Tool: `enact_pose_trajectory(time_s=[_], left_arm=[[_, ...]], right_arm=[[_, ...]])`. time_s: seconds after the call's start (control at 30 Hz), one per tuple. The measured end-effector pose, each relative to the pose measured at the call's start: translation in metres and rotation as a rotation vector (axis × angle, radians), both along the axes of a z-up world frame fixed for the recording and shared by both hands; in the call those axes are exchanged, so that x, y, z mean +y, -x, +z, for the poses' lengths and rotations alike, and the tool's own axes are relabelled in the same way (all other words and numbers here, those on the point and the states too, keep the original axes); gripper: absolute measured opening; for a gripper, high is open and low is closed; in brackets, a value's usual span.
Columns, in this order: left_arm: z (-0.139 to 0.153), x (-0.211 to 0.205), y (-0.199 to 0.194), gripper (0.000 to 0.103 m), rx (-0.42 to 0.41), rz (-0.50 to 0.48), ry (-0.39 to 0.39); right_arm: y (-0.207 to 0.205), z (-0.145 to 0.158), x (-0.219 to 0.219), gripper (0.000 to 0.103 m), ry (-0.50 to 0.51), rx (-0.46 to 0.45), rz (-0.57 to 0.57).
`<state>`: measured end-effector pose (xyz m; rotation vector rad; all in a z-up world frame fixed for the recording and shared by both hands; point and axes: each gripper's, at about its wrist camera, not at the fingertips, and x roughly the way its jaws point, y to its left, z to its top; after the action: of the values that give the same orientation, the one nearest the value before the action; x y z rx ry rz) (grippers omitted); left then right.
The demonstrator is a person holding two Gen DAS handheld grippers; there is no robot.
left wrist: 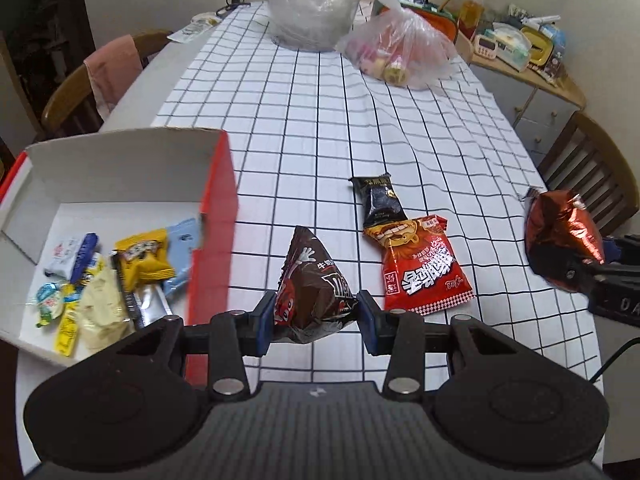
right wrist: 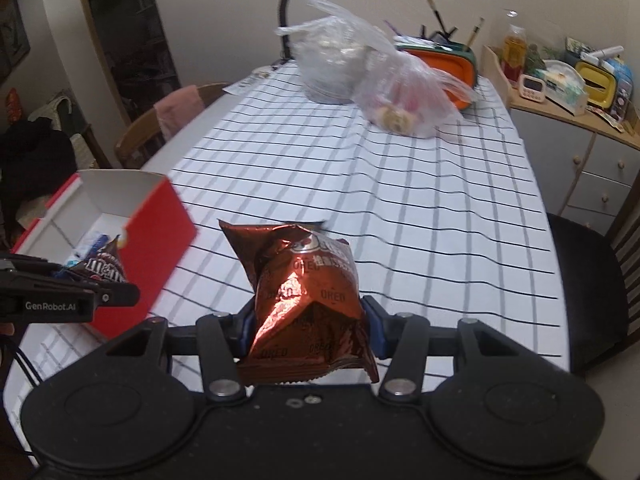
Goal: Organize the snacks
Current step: 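Lift both held snacks toward the red-edged box, then lower both snacks into the red-edged box and open both tools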
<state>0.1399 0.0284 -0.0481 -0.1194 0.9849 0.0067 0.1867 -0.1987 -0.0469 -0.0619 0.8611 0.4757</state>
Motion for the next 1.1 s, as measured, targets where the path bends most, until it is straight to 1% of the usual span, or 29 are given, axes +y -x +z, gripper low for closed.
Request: enact_pose_trajectory(time_s=[0.2, 0.47, 0.77, 0.93, 1.1], left_arm=[[0.021, 0.031, 0.019, 0.041, -0.034, 0.004, 0.013], [0.035, 0.085, 0.032, 0.041, -0.063, 0.026, 0.005], [0.036, 0.155, 0.035, 0.041, -0.068, 0.071, -0.015], [0.031, 0.190, 0.031, 0.042, -0.054, 0.082, -0.039], [0.023, 0.221, 0.021, 0.042, -0.023, 0.089, -0.067]], right_arm=[[0.018, 0.016, 0.042, 0.050, -0.014, -0.020, 0.046], [0.030, 0.024, 0.104, 0.050, -0.019, -0.031, 0.098], [0.031, 0.020, 0.173, 0.050, 0.002, -0.036, 0.138], [0.024, 0.012, 0.207, 0.050, 0.020, -0.031, 0.147], [0.014, 0.002, 0.239, 0.050, 0.051, -0.018, 0.160]])
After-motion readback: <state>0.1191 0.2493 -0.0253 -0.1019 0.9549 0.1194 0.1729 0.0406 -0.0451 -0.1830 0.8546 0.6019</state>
